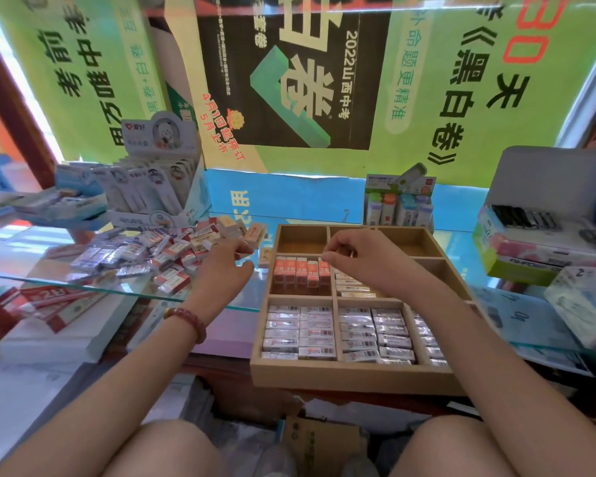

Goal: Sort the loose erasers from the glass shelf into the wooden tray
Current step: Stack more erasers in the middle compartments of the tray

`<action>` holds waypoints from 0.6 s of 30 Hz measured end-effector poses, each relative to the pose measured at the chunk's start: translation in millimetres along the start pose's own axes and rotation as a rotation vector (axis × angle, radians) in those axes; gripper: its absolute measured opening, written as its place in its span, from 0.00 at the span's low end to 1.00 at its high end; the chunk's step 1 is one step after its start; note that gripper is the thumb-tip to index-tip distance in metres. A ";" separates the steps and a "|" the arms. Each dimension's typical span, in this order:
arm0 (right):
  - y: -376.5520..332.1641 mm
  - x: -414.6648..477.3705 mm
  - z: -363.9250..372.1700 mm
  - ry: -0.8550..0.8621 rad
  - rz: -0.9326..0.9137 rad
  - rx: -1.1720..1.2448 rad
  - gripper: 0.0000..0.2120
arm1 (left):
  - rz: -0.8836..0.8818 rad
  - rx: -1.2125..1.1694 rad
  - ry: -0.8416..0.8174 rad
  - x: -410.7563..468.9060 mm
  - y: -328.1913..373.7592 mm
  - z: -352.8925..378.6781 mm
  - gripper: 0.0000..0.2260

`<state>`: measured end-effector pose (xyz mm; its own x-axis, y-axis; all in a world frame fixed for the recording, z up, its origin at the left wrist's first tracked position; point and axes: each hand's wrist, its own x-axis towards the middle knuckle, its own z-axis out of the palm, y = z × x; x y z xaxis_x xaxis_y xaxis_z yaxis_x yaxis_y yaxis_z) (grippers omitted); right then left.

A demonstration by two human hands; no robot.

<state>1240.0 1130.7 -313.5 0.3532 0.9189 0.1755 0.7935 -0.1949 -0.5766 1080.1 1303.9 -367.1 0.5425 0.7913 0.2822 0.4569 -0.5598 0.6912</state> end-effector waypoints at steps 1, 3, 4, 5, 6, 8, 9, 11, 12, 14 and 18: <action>-3.6 1.5 2.7 -0.017 -0.014 -0.004 0.06 | -0.027 0.041 0.018 -0.2 -11.0 -3.2 0.12; -9.9 4.0 8.5 -0.044 -0.031 -0.014 0.06 | -0.015 0.135 0.047 0.2 -32.4 -6.8 0.18; -12.8 5.2 11.4 -0.054 -0.035 -0.013 0.06 | 0.033 0.206 0.062 1.0 -42.1 -6.9 0.20; -15.0 6.2 14.3 -0.064 -0.036 -0.010 0.06 | 0.071 0.291 0.074 1.5 -50.7 -5.6 0.22; -17.1 6.9 17.1 -0.075 -0.037 -0.009 0.05 | 0.081 0.370 0.092 2.9 -57.9 -4.2 0.24; -20.8 8.4 22.4 -0.103 -0.042 -0.016 0.06 | 0.046 0.464 0.133 5.1 -61.7 -3.3 0.26; -22.6 9.2 24.6 -0.114 -0.044 -0.022 0.06 | 0.045 0.489 0.173 7.8 -61.4 -3.0 0.26; -25.5 10.7 27.5 -0.127 -0.048 -0.039 0.07 | 0.071 0.548 0.216 15.8 -62.0 -1.9 0.26; -26.8 11.4 28.3 -0.135 -0.050 -0.044 0.08 | 0.077 0.589 0.188 20.0 -61.7 -1.5 0.25; -28.2 12.6 29.2 -0.152 -0.053 -0.042 0.08 | 0.073 0.670 0.124 24.8 -59.9 0.7 0.22; -25.8 13.1 29.4 -0.165 -0.054 -0.044 0.08 | 0.166 0.707 0.173 24.8 -60.0 3.2 0.16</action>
<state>1209.6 1157.9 -319.8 0.2266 0.9715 0.0697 0.8310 -0.1555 -0.5340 1068.4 1356.3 -403.7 0.5518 0.6773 0.4867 0.7548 -0.6538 0.0540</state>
